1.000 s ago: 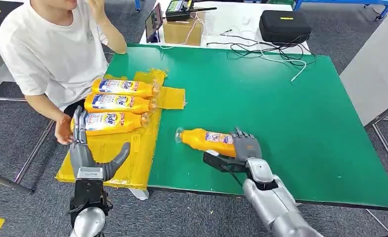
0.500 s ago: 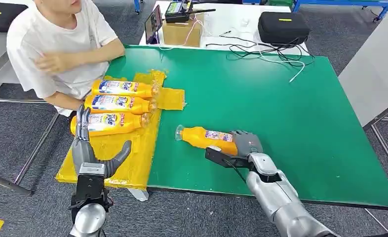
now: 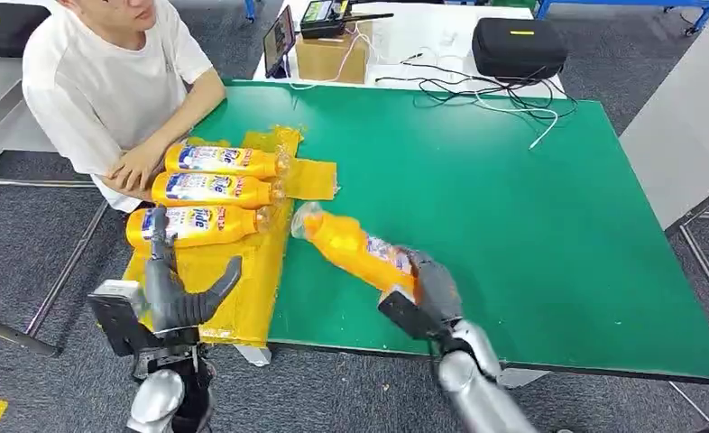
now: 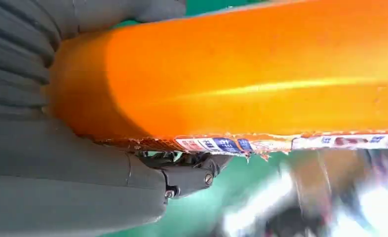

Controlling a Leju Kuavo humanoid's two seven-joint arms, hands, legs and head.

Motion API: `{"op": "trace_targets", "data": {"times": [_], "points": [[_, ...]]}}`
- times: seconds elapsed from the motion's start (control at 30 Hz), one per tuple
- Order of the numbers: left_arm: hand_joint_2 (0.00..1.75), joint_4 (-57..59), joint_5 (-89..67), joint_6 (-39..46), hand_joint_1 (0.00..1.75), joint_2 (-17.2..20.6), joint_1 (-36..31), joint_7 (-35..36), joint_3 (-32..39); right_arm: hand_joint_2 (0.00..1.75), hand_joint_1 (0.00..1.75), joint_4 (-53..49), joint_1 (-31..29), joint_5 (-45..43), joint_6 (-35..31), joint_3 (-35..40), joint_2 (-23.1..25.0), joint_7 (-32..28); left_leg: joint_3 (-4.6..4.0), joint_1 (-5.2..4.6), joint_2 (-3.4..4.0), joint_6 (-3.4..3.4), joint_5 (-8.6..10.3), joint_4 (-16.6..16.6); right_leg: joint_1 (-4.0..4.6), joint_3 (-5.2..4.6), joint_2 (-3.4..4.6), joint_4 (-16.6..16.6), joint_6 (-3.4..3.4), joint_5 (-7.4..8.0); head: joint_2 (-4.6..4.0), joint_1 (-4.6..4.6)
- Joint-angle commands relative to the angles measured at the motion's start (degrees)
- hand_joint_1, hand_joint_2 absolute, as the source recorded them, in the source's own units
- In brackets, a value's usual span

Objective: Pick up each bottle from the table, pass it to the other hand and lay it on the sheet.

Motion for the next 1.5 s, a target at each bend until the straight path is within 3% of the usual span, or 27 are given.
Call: {"op": "trace_targets", "data": {"times": [0.03,0.13,0.3,0.37,0.4,0.47,0.5,0.57,0.8,0.93,1.2,1.5], "points": [[1.75,15.35,8.79,-4.24,0.0,2.07,0.39,-6.02,-16.76,1.75,1.75,-19.15,4.46,-5.42,-9.16,-13.32,3.81,-11.53,0.11,-0.04,-0.07,-0.02,-0.09,-0.05,-0.04,0.14,-0.14,-0.04,-0.04,-0.13,0.0,0.02],[1.75,10.27,7.32,-4.5,0.0,3.82,0.8,-9.71,-21.75,1.75,1.75,-14.42,2.7,-3.66,-9.16,-7.94,1.81,-6.52,0.04,-0.08,-0.04,-0.01,-0.1,-0.03,-0.07,0.1,-0.1,-0.06,-0.05,-0.11,0.0,0.02],[1.75,4.23,12.9,-9.08,0.0,5.4,1.87,-4.71,-23.07,1.75,1.75,-10.18,1.97,-9.53,-8.82,-7.12,1.8,-8.83,-0.05,-0.07,0.1,0.03,-0.16,-0.02,-0.07,-0.01,0.02,-0.08,-0.07,-0.07,0.0,0.04],[1.75,3.65,13.95,-12.66,0.0,6.11,2.31,-5.21,-23.78,1.75,1.75,-8.84,1.43,-10.1,-4.65,-4.3,0.83,-7.92,-0.02,-0.05,0.09,0.01,-0.17,-0.03,-0.04,0.02,0.02,-0.1,-0.1,-0.07,0.0,0.02],[1.75,3.72,13.23,-15.02,0.0,6.82,2.36,-6.2,-24.7,1.75,1.75,-7.12,0.71,-9.65,2.42,-0.56,-0.3,-6.21,-0.04,-0.05,0.12,0.03,-0.17,-0.04,-0.04,0.0,0.06,-0.11,-0.08,-0.06,0.0,0.02],[1.75,5.1,12.13,-17.64,0.0,7.16,2.13,-6.55,-25.71,1.75,1.75,-4.49,0.93,-8.54,9.96,5.36,0.15,-7.49,0.13,0.01,0.37,-0.01,-0.24,-0.07,0.03,0.1,0.28,-0.15,-0.12,-0.05,0.0,0.02],[1.75,6.79,15.29,-19.53,0.0,7.14,1.76,-0.75,-26.11,1.75,1.75,-4.81,2.06,-8.96,11.78,7.82,0.54,-9.59,0.07,-0.02,0.3,0.02,-0.2,-0.08,0.0,0.07,0.21,-0.13,-0.08,-0.05,0.02,0.02],[1.75,8.23,13.24,-17.69,0.0,6.68,1.32,-1.73,-25.77,1.75,1.75,-5.76,4.41,-9.99,14.07,11.17,0.88,-10.35,0.21,0.04,0.36,-0.01,-0.25,-0.13,0.06,0.18,0.26,-0.15,-0.12,-0.08,0.0,0.04],[1.75,8.05,13.24,-17.94,0.0,6.57,1.04,-1.84,-25.55,1.75,1.75,-7.33,4.1,-10.81,15.84,11.85,-0.36,-10.23,-0.02,0.02,0.08,0.03,-0.18,-0.07,0.02,0.03,0.02,-0.11,-0.07,-0.14,0.02,0.02],[1.75,6.06,13.38,-18.26,0.0,5.81,1.66,-3.12,-23.21,1.75,1.75,-6.54,3.54,-9.68,19.61,16.84,-0.22,-5.77,-0.16,-0.01,0.14,0.04,-0.15,-0.06,-0.02,-0.12,0.04,-0.09,-0.07,-0.1,0.02,0.04],[1.75,5.58,13.33,-19.05,0.0,4.37,0.42,-1.75,-21.79,1.75,1.75,-4.8,2.17,-8.7,21.27,23.17,-0.27,-5.25,-0.11,0.03,0.12,-0.01,-0.19,-0.01,0.04,-0.06,0.02,-0.06,-0.11,-0.14,0.0,0.02],[1.75,7.3,10.17,-11.86,0.0,2.11,-0.9,-3.21,-18.36,1.75,1.75,-7.29,2.03,-9.21,23.17,26.48,-0.67,-4.21,-0.11,0.06,0.05,0.01,-0.19,-0.01,0.05,-0.05,-0.05,-0.07,-0.09,-0.16,0.02,0.04]]}}
